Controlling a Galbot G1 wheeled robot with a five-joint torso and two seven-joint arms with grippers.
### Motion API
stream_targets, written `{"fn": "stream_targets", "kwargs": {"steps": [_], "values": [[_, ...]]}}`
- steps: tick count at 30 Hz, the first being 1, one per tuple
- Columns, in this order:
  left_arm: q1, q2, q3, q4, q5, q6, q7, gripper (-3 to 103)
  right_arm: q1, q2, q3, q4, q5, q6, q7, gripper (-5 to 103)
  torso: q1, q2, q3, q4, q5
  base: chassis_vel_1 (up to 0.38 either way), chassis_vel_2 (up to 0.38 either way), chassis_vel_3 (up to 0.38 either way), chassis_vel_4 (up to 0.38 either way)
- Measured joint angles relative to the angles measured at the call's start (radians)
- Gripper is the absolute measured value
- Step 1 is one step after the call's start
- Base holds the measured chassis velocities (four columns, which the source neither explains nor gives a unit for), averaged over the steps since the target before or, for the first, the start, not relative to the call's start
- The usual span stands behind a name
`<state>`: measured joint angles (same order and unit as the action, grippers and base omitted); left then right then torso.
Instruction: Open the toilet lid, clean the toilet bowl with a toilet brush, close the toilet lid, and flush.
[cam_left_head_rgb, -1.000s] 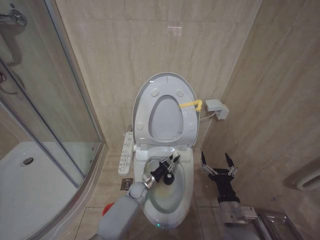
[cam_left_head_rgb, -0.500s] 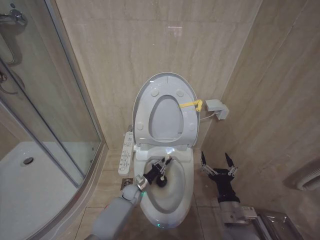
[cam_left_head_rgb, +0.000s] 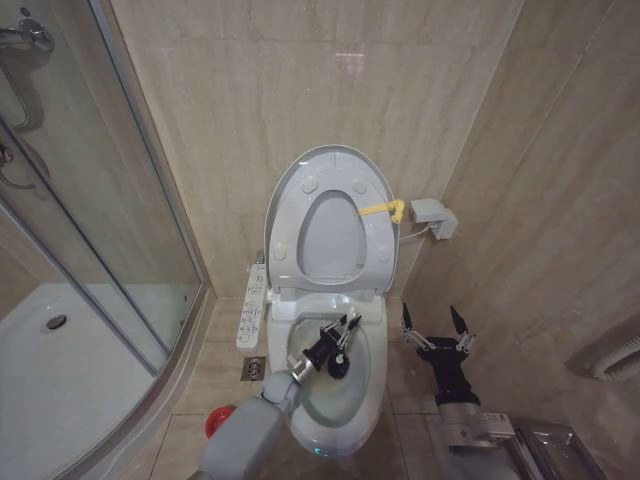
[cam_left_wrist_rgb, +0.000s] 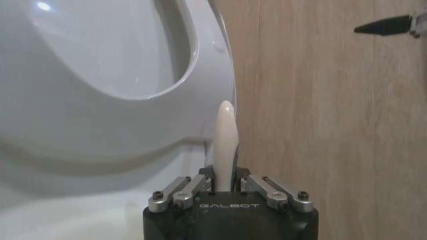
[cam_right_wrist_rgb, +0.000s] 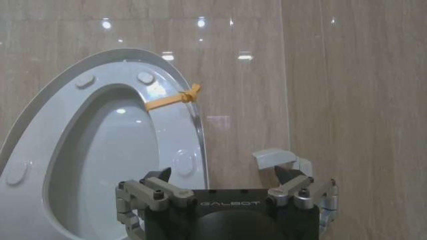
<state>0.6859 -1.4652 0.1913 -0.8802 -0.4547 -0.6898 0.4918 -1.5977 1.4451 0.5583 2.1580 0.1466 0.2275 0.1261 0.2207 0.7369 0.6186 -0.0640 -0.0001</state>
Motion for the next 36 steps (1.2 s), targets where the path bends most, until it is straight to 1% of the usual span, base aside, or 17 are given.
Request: {"fn": "stream_targets", "kwargs": {"steps": [5,7,8,11,12,15,16,19,20,24,25,28,29,30,32,33,36], "values": [[0.016,0.051,-0.049,-0.004,0.055,0.008,-0.002,19,0.000,0.000,0.000,0.000,0.000,0.000,0.000,100,0.000,0.000,0.000,0.0003,-0.0001,0.000,0.000,0.000,0.000],[0.018,0.057,-0.061,-0.010,0.064,0.009,-0.004,19,0.000,0.000,0.000,0.000,0.000,0.000,0.000,100,0.000,0.000,0.000,0.0003,-0.0006,0.000,0.000,0.000,0.000],[0.027,0.084,-0.107,-0.066,0.078,0.010,-0.028,19,0.000,0.000,0.000,0.000,0.000,0.000,0.000,100,0.000,0.000,0.000,0.0003,0.0002,0.000,0.000,0.000,0.000],[0.056,0.099,-0.140,-0.159,0.073,0.005,-0.062,19,0.000,0.000,0.000,0.000,0.000,0.000,0.000,100,0.000,0.000,0.000,0.0000,0.0001,0.000,0.000,0.000,0.000],[0.056,0.099,-0.140,-0.159,0.073,0.005,-0.062,19,0.000,0.000,0.000,0.000,0.000,0.000,0.000,100,0.000,0.000,0.000,0.0000,0.0001,0.000,0.000,0.000,0.000],[0.104,0.109,-0.152,-0.252,0.071,0.010,-0.086,19,0.000,0.000,0.000,0.000,0.000,0.000,0.000,100,0.000,0.000,0.000,-0.0001,0.0000,0.000,0.000,0.000,0.000],[0.104,0.109,-0.152,-0.252,0.071,0.010,-0.086,19,0.000,0.000,0.000,0.000,0.000,0.000,0.000,100,0.000,0.000,0.000,-0.0001,0.0000,0.000,0.000,0.000,0.000],[0.154,0.129,-0.156,-0.360,0.077,0.029,-0.111,19,0.000,0.000,0.000,0.000,0.000,0.000,0.000,100,0.000,0.000,0.000,-0.0001,0.0000,0.000,0.000,0.000,0.000],[0.154,0.129,-0.156,-0.360,0.077,0.029,-0.111,19,0.000,0.000,0.000,0.000,0.000,0.000,0.000,100,0.000,0.000,0.000,-0.0001,0.0000,0.000,0.000,0.000,0.000],[0.228,0.172,-0.178,-0.514,0.129,0.069,-0.173,19,0.000,0.000,0.000,0.000,0.000,0.000,0.000,100,0.000,0.000,0.000,0.0000,0.0000,0.000,0.000,0.000,0.000],[0.228,0.172,-0.178,-0.514,0.129,0.069,-0.173,19,0.000,0.000,0.000,0.000,0.000,0.000,0.000,100,0.000,0.000,0.000,0.0000,0.0000,0.000,0.000,0.000,0.000],[0.299,0.216,-0.199,-0.637,0.139,0.112,-0.239,19,0.000,0.000,0.000,0.000,0.000,0.000,0.000,100,0.000,0.000,0.000,-0.0001,-0.0002,0.000,0.000,0.000,0.000],[0.331,0.232,-0.217,-0.678,0.138,0.124,-0.249,19,0.000,0.000,0.000,0.000,0.000,0.000,0.000,100,0.000,0.000,0.000,-0.0001,0.0000,0.000,0.000,0.000,0.000],[0.331,0.232,-0.217,-0.678,0.138,0.124,-0.249,19,0.000,0.000,0.000,0.000,0.000,0.000,0.000,100,0.000,0.000,0.000,-0.0001,0.0000,0.000,0.000,0.000,0.000],[0.401,0.265,-0.254,-0.764,0.139,0.145,-0.271,19,0.000,0.000,0.000,0.000,0.000,0.000,0.000,100,0.000,0.000,0.000,0.0002,-0.0001,0.000,0.000,0.000,0.000],[0.401,0.265,-0.254,-0.764,0.139,0.145,-0.271,19,0.000,0.000,0.000,0.000,0.000,0.000,0.000,100,0.000,0.000,0.000,0.0002,-0.0001,0.000,0.000,0.000,0.000],[0.478,0.294,-0.297,-0.869,0.136,0.159,-0.305,19,0.000,0.000,0.000,0.000,0.000,0.000,0.000,100,0.000,0.000,0.000,0.0003,-0.0001,0.000,0.000,0.000,0.000]]}}
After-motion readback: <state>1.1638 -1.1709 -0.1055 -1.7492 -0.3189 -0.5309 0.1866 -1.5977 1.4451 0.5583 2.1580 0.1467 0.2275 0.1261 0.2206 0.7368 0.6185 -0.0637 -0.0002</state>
